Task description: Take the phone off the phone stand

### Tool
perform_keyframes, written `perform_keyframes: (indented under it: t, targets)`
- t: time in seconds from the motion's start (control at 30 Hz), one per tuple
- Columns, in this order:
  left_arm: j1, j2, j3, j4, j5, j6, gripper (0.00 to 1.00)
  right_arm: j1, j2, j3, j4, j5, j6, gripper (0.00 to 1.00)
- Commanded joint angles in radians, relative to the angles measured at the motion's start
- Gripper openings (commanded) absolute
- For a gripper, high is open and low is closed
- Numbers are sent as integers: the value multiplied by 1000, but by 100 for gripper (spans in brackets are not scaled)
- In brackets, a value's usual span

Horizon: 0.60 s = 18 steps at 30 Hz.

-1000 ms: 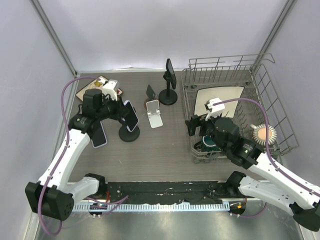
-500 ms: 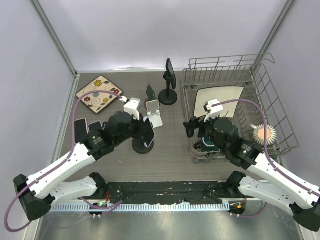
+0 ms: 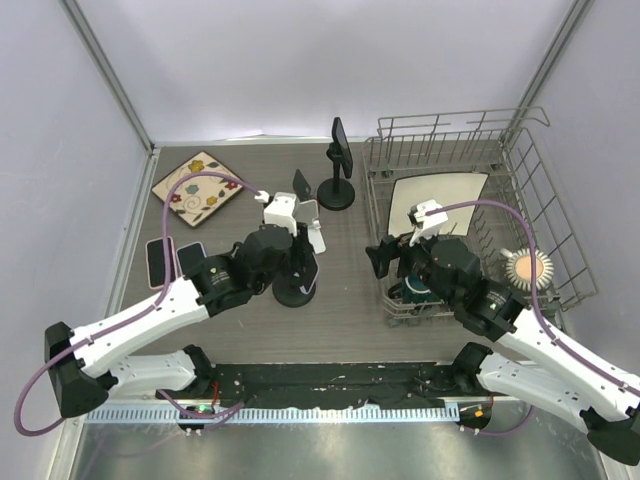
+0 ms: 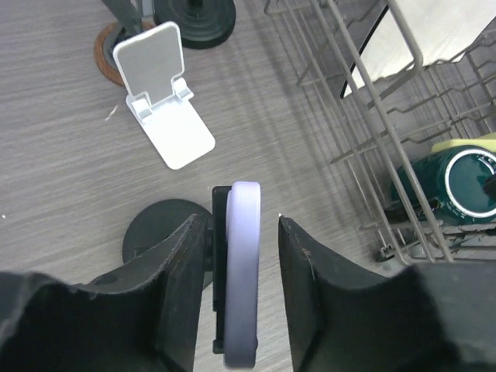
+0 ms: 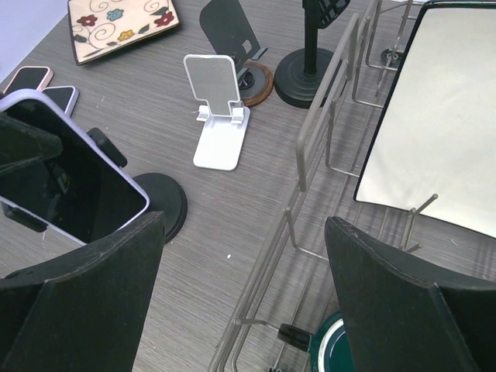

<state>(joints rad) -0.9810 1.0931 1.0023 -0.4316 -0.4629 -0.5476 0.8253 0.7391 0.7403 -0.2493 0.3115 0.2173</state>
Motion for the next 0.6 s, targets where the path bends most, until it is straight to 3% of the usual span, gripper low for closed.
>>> perform_keyframes:
  t: [0.0, 0.13, 0.23, 0.4, 0.57]
  targets:
    - [-4, -41, 38, 100, -56, -14, 50, 0, -10, 7, 12, -20, 4, 89]
    - [-4, -102, 10, 106, -75, -12, 78, 0, 12, 24, -25, -17, 16, 89]
    - [-2, -174, -24, 108, -91, -14, 90, 0, 26, 48, -45, -29, 21, 89]
    - [21, -294, -103, 108, -149, 9, 96, 0, 97, 88, -76, -84, 34, 89]
    - [122, -438, -214, 76, -166, 21, 98, 15, 201, 159, -87, -155, 68, 89]
